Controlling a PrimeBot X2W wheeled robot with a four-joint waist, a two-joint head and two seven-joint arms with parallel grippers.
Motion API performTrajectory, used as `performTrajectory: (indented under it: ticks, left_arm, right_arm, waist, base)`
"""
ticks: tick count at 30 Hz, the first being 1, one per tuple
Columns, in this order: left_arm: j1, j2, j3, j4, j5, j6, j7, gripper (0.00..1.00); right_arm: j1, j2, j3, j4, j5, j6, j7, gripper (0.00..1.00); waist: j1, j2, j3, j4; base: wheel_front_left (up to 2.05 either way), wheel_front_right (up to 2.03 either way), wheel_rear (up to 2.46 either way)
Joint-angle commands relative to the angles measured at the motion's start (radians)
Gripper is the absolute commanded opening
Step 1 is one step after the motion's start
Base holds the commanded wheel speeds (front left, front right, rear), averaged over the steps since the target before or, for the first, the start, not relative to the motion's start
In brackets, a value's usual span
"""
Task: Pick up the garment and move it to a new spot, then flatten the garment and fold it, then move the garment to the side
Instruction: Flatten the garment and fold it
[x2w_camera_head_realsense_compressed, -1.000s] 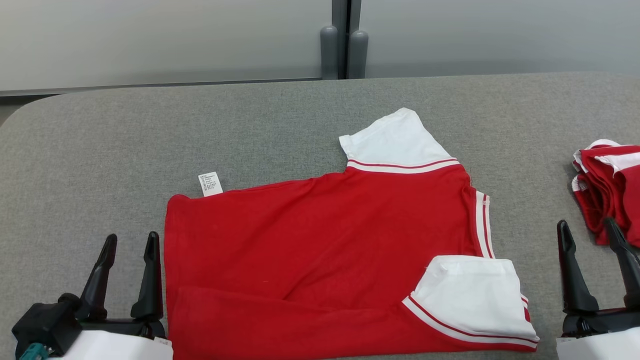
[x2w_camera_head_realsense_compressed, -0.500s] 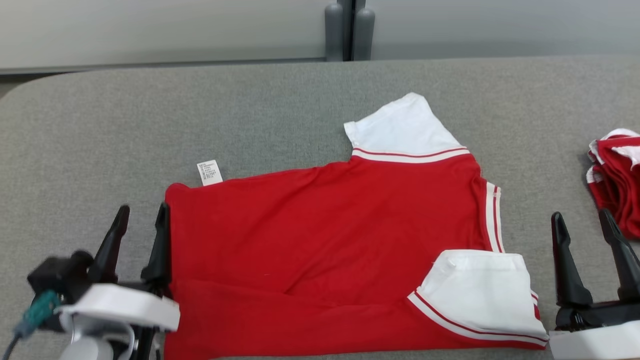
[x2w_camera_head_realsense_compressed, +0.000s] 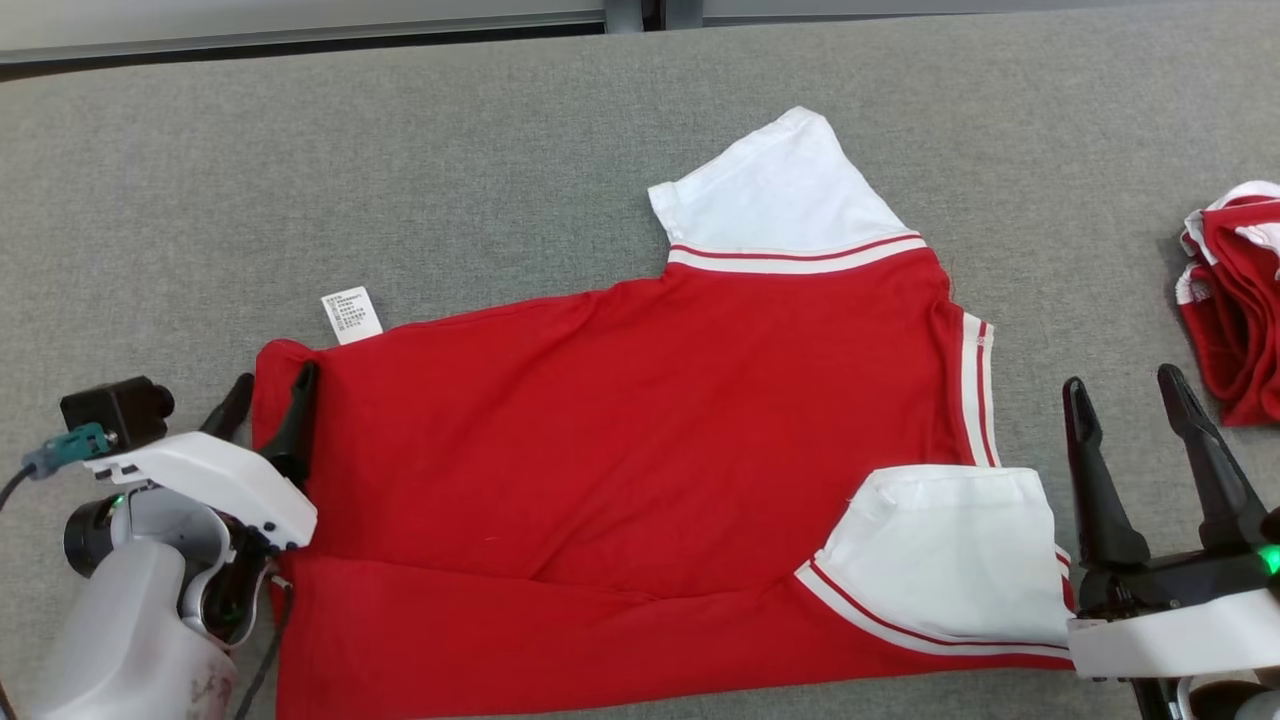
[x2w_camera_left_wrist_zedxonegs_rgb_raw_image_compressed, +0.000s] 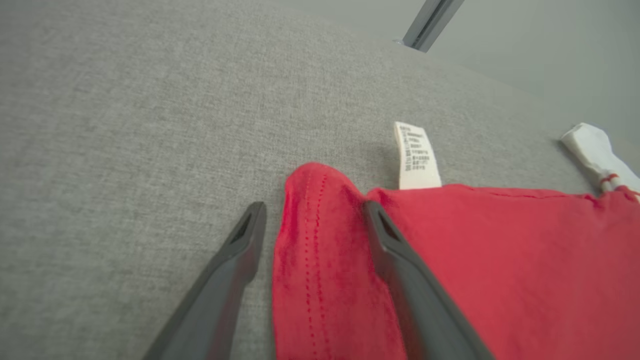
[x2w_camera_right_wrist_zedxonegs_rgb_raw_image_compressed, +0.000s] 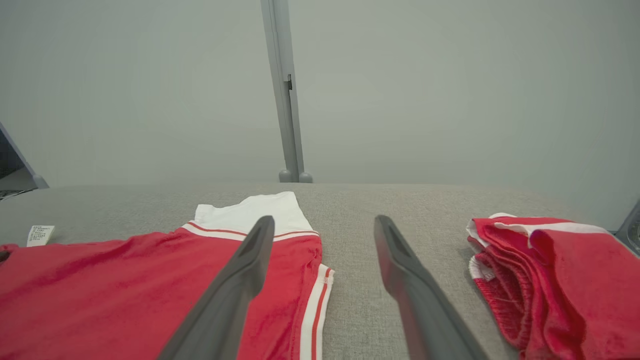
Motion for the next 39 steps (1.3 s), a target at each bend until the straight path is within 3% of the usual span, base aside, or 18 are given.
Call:
performTrajectory:
  ticks: [1,2,4,12,20,29,37,38,39]
  left_arm:
    - [-0.028,-0.001,-0.006,0.056,-0.016,-0.010,0.004,1.00]
    - [-0.038,-0.003,-0.009,0.078,-0.024,-0.014,0.001,0.93]
    - [-0.055,-0.003,-0.023,0.113,-0.028,-0.019,-0.005,0.00]
    - [-0.113,0.005,-0.093,0.137,-0.044,-0.024,-0.080,0.00]
    - [-0.199,-0.021,-0.183,0.071,-0.065,-0.024,-0.113,0.00]
    - [-0.305,-0.083,-0.314,0.034,-0.099,-0.025,-0.152,0.00]
    - [-0.344,-0.090,-0.408,0.045,-0.147,-0.024,-0.192,0.00]
    - [-0.349,-0.079,-0.420,0.049,-0.158,-0.024,-0.201,0.00]
    - [-0.352,-0.073,-0.425,0.050,-0.165,-0.024,-0.205,0.00]
  right_arm:
    - [-0.013,0.002,-0.002,0.007,0.011,0.000,-0.006,1.00]
    - [-0.013,0.002,-0.006,0.011,0.013,-0.001,-0.007,1.00]
    - [-0.016,0.003,-0.020,0.024,0.021,-0.001,-0.002,1.00]
    - [-0.146,-0.051,-0.064,0.128,0.087,-0.001,0.007,1.00]
    - [-0.401,-0.166,-0.033,0.276,0.136,-0.001,0.044,1.00]
    - [-0.755,-0.272,0.142,0.529,0.209,0.000,0.164,1.00]
    - [-0.904,-0.327,0.307,0.753,0.293,0.000,0.291,1.00]
    - [-0.918,-0.339,0.336,0.771,0.318,0.000,0.313,0.47]
    - [-0.926,-0.345,0.345,0.775,0.333,0.000,0.320,0.25]
  waist:
    - [0.0000,-0.0001,0.006,-0.005]
    - [0.0000,-0.0001,0.008,-0.006]
    - [0.0000,-0.0001,0.012,-0.006]
    - [0.0000,-0.0001,0.048,0.006]
    - [0.0000,-0.0001,0.150,0.106]
    - [0.0000,-0.0001,0.247,0.237]
    - [0.0000,-0.0001,0.251,0.274]
    - [0.0000,-0.0001,0.247,0.271]
    - [0.0000,-0.0001,0.245,0.267]
  base:
    - [0.00,0.00,0.00]
    - [0.00,0.00,0.00]
    - [0.00,0.00,0.00]
    - [0.00,0.00,0.00]
    - [0.00,0.00,0.00]
    - [0.00,0.00,0.00]
    - [0.00,0.00,0.00]
    - [0.00,0.00,0.00]
    - [0.00,0.00,0.00]
